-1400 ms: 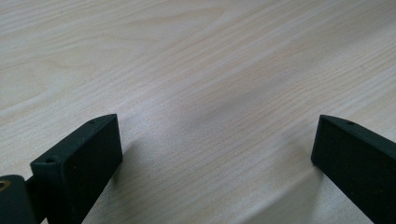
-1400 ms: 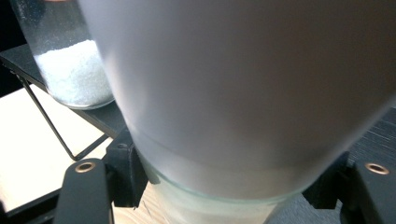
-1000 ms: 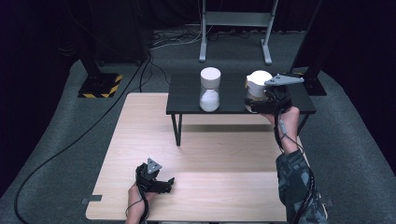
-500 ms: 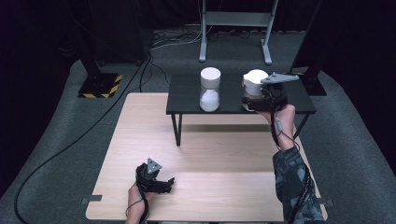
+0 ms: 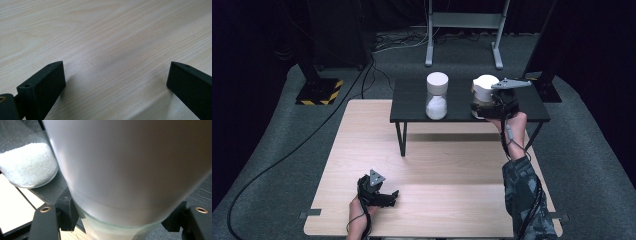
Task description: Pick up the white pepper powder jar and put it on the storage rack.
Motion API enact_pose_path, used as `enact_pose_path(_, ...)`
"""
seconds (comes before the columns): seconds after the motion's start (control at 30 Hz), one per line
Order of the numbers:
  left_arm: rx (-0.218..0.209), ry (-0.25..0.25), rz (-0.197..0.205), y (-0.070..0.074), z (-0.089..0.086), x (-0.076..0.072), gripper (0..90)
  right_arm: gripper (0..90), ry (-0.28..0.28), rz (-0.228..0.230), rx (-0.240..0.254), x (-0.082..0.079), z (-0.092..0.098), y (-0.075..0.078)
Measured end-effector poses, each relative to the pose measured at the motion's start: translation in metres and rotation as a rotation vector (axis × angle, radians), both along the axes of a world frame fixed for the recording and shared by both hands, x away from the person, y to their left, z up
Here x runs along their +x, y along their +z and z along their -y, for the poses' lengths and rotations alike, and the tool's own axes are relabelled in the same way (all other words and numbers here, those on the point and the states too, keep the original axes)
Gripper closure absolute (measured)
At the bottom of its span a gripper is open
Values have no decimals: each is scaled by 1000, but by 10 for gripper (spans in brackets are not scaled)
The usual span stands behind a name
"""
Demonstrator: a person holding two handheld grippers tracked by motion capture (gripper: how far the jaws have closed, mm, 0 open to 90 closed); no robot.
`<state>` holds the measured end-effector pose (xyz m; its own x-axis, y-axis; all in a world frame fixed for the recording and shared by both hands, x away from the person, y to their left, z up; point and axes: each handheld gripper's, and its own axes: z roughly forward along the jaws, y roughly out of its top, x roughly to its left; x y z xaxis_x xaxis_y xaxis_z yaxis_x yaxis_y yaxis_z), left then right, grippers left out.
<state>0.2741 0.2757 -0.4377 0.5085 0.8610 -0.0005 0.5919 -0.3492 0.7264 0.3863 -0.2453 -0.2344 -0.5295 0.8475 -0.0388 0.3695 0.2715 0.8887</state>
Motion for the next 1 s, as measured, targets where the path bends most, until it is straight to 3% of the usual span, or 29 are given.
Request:
enact_pose_path(0.17,0,0,0,0,0,0,19,300,-5,7,19,0,2,-4)
enact_pose_path(1.0,0,-1,1,0,0,0,21,297,-5,30,22,-3,2,-10)
